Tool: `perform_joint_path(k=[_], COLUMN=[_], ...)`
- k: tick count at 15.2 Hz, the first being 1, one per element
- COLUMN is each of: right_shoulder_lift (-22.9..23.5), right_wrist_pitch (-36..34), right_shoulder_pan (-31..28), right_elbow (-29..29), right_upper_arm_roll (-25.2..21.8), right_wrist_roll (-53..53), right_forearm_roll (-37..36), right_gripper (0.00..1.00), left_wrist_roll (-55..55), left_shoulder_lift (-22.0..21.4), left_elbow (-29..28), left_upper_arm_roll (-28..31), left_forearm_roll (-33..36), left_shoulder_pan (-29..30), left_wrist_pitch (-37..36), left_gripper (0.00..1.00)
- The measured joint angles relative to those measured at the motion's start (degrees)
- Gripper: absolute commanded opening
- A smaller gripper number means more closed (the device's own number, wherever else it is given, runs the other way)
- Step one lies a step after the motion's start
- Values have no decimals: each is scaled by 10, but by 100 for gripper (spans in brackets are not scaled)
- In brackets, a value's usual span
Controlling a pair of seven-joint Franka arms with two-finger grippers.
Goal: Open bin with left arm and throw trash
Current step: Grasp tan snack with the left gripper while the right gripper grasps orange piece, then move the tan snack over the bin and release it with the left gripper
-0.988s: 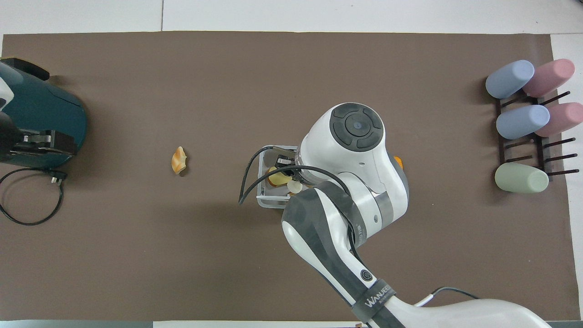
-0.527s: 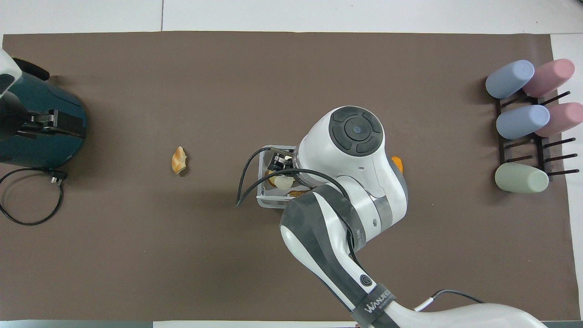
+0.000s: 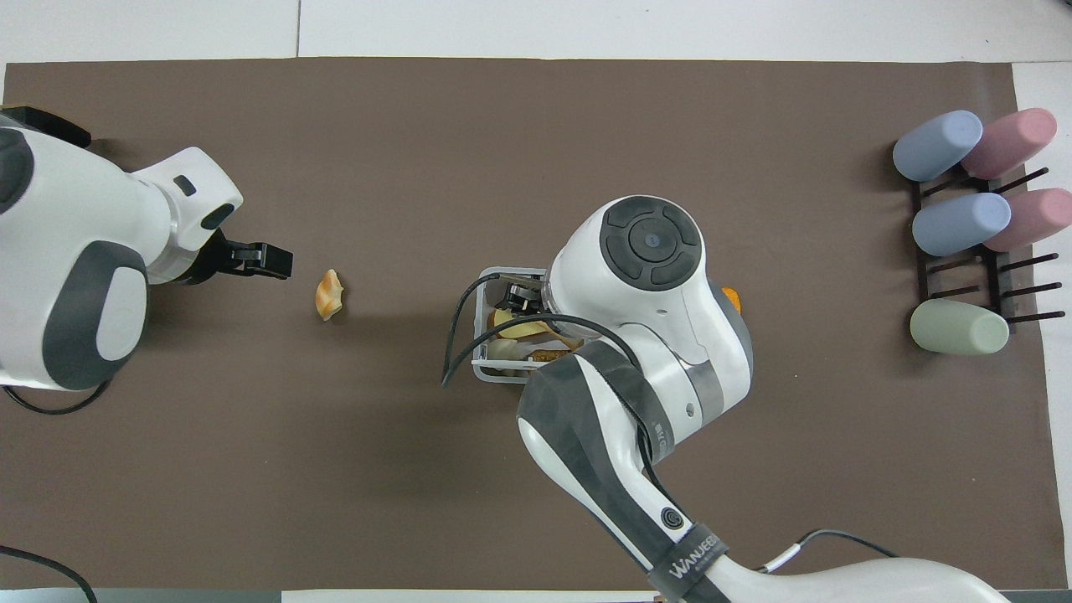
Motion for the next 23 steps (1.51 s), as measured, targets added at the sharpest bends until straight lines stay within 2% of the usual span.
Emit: perform_joint_path(k=[2,5,6,7,8,11,15,20,23], right_shoulder_lift=[0,2,3,3,3,4,4,10,11], right_wrist_pitch=[3,24,39,56,73,93,94,129,127], right_shoulder_pan=[-25,-93,-114,-130,-140,-153,-189,-204,-204], right_elbow=[4,-9,-26,-48,-72,-122,-138,-167,-176], right_upper_arm_roll=[-3,-7,-8,-8,-8,-8,-9,-8,-7], right_wrist_roll=[-91,-243,-272,-292,-304,-309,-309,-306,-304], right_forearm_roll=[-24,-25,-25,-25,-26,-81,-103,-104,-104], right_gripper=[100,100,100,100,100,100,100,100,100], left_wrist_roll=[-1,-1,-2,-2,-4,-53,-89,-156,-216], left_shoulder_lift=[20,41,48,55,65,80,71,47,46], left_elbow=[-29,-85,-98,-105,-110,-110,-89,20,64], left_upper_arm_roll=[0,-1,-1,-1,-1,-1,-2,-4,-6], left_forearm_roll=[0,0,0,0,0,0,0,-1,-9], left_shoulder_pan=[-11,-24,-28,-30,-32,-41,-57,-102,-154], left_wrist_pitch=[40,130,154,171,182,186,156,34,7], left_gripper=[100,98,73,33,0,0,0,0,0])
